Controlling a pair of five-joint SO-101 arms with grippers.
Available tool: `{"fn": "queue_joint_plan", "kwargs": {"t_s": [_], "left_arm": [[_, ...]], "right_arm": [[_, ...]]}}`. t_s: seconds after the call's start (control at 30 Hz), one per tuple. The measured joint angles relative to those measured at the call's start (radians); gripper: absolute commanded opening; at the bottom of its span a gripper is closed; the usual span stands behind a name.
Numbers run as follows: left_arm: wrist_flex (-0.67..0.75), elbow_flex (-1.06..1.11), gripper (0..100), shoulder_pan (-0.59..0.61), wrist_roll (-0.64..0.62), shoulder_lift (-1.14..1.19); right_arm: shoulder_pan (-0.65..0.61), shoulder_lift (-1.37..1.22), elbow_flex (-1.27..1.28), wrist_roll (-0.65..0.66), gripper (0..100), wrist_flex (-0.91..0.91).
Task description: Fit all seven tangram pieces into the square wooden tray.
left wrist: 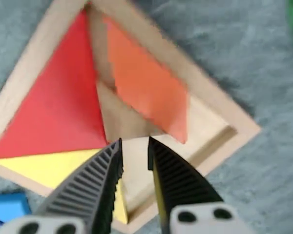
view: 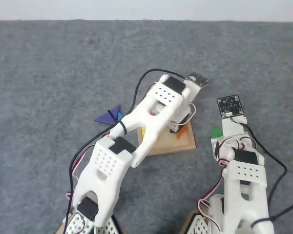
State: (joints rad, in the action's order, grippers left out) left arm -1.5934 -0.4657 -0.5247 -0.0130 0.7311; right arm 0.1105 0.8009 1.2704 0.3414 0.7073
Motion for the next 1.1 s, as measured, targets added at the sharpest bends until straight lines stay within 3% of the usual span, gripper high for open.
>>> {"fn": "queue_joint_plan", "kwargs": {"t_s": [0.23,0.43,0.77,1.1], "left_arm": [[-0.115,-0.196,8,0.023,-0.002,0.0],[-0.12,-0.161,8,-0.064,0.002,0.0],[0.006,-0.006,8,-0.097,0.003,0.002],[0.135,0.049,8,-0.026,0.051,0.0]], "right_arm": [[0.003,0.0,0.0,0.0,0.9,0.0],[0.003,0.0,0.0,0.0,0.9,0.0],[0.002,0.0,0.0,0.0,0.9,0.0],[0.0,0.0,0.0,0.0,0.9,0.0]]}}
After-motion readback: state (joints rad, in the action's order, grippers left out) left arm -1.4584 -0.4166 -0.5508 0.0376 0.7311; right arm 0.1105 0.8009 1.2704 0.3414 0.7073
